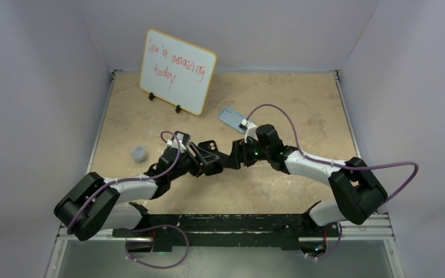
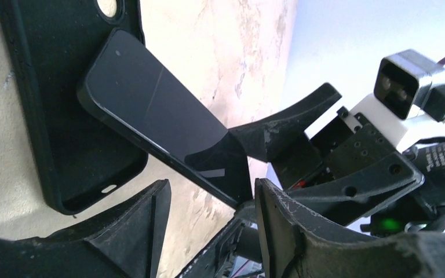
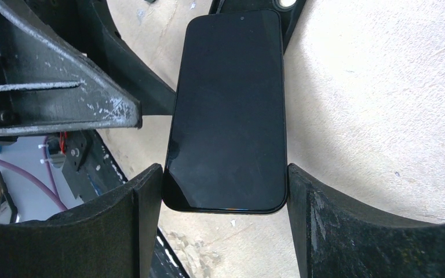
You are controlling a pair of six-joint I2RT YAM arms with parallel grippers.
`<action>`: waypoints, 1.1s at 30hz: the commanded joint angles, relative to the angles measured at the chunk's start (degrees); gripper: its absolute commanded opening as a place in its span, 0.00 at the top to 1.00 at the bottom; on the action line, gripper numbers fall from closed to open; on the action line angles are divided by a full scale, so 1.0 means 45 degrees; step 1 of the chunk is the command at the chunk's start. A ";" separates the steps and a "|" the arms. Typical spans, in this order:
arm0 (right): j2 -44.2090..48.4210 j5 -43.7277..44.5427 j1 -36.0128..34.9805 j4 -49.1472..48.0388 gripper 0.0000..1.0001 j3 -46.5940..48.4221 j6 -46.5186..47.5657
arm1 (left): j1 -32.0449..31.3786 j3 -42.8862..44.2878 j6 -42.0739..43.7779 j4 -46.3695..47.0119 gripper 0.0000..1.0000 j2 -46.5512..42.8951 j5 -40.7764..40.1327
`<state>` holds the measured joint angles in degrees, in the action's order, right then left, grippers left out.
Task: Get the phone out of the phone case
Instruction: Remove the phone case from the phone, then place the phone at the center of the board.
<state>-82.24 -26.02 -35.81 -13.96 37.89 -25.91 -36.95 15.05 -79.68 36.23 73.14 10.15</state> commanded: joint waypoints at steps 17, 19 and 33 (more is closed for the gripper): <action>-0.0199 0.0791 -0.1134 -0.0782 1.00 0.0054 -0.0166 | -0.0849 0.0453 -0.2386 0.2077 0.65 0.1577 -0.2178; -0.0254 0.0912 -0.1345 -0.0814 1.00 0.0109 -0.0193 | -0.0876 0.0431 -0.2473 0.2241 0.73 0.1658 -0.2206; 0.1049 0.1887 -0.1651 -0.0207 0.50 0.0086 -0.0062 | 0.0075 0.0605 -0.0133 0.0954 1.00 0.0221 -0.2326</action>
<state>-81.80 -18.37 -42.44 -14.31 37.76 -26.94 -39.90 14.79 -87.77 43.29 78.43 0.27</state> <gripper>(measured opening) 0.729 0.091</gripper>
